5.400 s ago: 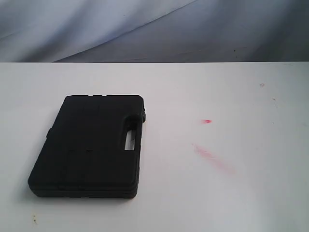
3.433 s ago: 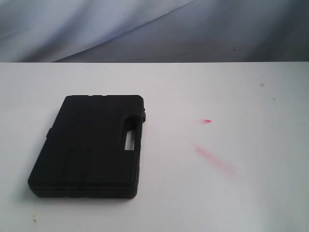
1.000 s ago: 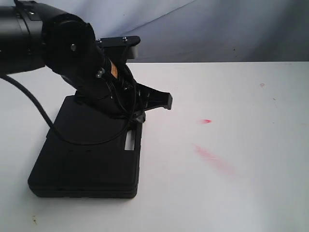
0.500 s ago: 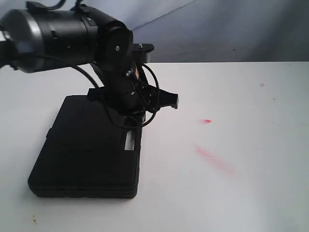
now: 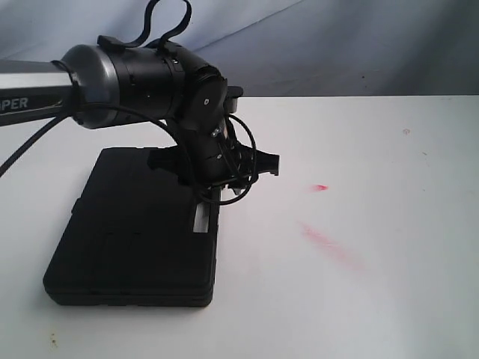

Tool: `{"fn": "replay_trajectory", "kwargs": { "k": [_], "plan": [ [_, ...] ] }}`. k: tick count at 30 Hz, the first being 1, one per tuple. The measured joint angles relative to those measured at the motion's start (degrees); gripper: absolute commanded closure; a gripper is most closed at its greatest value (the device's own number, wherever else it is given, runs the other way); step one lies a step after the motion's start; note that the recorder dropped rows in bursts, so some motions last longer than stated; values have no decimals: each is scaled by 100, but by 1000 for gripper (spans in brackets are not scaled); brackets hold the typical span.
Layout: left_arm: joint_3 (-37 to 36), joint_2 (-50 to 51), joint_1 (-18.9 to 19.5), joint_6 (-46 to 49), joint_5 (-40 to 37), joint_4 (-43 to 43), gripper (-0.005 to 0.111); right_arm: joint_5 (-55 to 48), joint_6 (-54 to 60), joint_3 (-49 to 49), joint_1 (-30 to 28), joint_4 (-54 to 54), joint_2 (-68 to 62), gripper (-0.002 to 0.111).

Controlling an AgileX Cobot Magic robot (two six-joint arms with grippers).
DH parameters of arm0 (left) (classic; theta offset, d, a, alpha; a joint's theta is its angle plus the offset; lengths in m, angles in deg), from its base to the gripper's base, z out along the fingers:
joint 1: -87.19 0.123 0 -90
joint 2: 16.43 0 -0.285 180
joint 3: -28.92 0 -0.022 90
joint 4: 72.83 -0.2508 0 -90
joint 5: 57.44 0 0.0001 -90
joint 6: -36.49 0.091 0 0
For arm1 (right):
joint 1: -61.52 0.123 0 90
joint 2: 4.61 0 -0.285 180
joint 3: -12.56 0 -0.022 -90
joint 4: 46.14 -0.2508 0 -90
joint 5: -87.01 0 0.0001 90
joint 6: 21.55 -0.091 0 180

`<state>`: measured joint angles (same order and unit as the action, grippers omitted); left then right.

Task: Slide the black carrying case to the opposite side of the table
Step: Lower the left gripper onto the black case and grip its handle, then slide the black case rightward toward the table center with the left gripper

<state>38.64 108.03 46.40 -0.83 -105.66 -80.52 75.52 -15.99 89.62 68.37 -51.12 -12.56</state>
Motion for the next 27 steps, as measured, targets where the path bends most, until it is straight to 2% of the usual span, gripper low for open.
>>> {"fn": "replay_trajectory", "kwargs": {
  "k": [21,27],
  "plan": [
    [0,667,0,-678,14,-299,58,0,0,0,0,0,0,108],
    [13,758,0,-925,25,-311,67,0,0,0,0,0,0,108]
  ]
}}
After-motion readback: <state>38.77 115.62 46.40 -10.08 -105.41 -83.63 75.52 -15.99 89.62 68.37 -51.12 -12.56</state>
